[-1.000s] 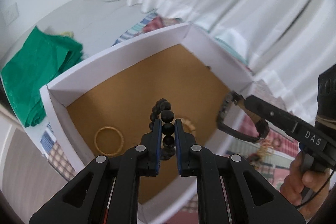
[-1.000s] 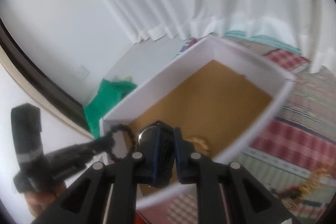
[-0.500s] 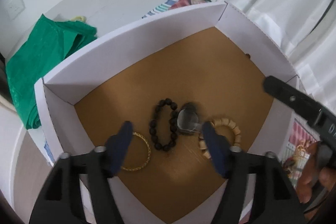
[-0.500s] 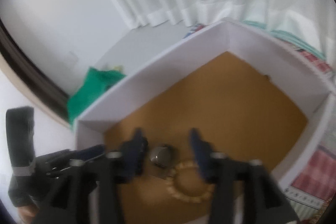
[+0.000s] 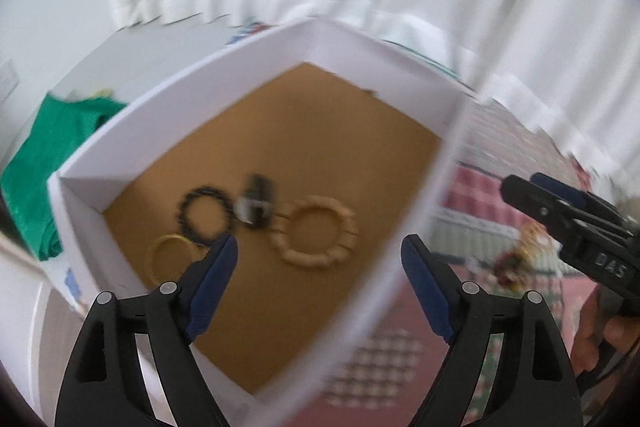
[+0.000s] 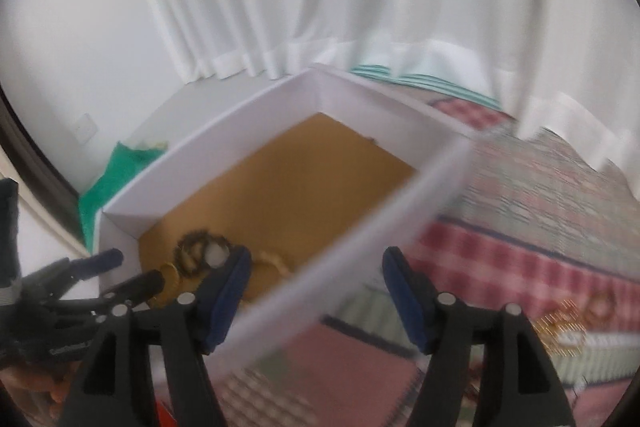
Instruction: Organize jewelry
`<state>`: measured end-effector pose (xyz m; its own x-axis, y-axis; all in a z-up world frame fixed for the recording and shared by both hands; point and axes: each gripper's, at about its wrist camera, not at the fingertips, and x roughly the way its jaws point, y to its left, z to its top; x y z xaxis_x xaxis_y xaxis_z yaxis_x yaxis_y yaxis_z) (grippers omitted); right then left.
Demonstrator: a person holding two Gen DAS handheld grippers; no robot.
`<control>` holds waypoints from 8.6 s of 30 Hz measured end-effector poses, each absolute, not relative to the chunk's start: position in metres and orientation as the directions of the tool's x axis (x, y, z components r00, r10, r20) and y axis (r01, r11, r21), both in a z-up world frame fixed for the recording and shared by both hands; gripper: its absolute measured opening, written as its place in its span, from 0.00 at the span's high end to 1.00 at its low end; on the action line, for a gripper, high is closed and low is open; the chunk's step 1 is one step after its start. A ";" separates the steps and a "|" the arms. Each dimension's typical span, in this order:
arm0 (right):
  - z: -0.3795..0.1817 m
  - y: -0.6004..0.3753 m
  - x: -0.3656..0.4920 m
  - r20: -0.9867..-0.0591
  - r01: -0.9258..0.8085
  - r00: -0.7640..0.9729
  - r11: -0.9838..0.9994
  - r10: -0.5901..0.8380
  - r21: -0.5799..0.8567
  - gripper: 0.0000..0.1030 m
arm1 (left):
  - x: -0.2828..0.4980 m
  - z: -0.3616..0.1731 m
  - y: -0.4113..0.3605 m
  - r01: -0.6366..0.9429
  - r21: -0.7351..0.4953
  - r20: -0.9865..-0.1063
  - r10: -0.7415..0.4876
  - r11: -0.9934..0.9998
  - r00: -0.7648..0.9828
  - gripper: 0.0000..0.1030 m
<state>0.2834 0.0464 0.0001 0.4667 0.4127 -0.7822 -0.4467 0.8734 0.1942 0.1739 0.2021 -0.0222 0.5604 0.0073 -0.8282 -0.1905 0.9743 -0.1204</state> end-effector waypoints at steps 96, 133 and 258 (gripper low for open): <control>-0.096 -0.233 0.106 -0.828 -0.063 0.518 0.975 0.215 0.213 0.33 | 0.112 -0.128 0.040 0.212 -0.203 -0.859 -0.277 0.956 0.431 0.82; -0.075 -0.266 0.297 -0.862 0.011 0.333 0.912 0.383 0.409 0.55 | 0.121 -0.137 0.056 0.088 -0.122 -0.892 -0.148 0.989 0.426 0.26; -0.067 -0.258 0.178 -0.879 -0.311 0.387 0.937 0.279 0.160 0.92 | 0.131 -0.096 0.020 0.283 -0.120 -0.878 -0.234 0.952 0.416 0.71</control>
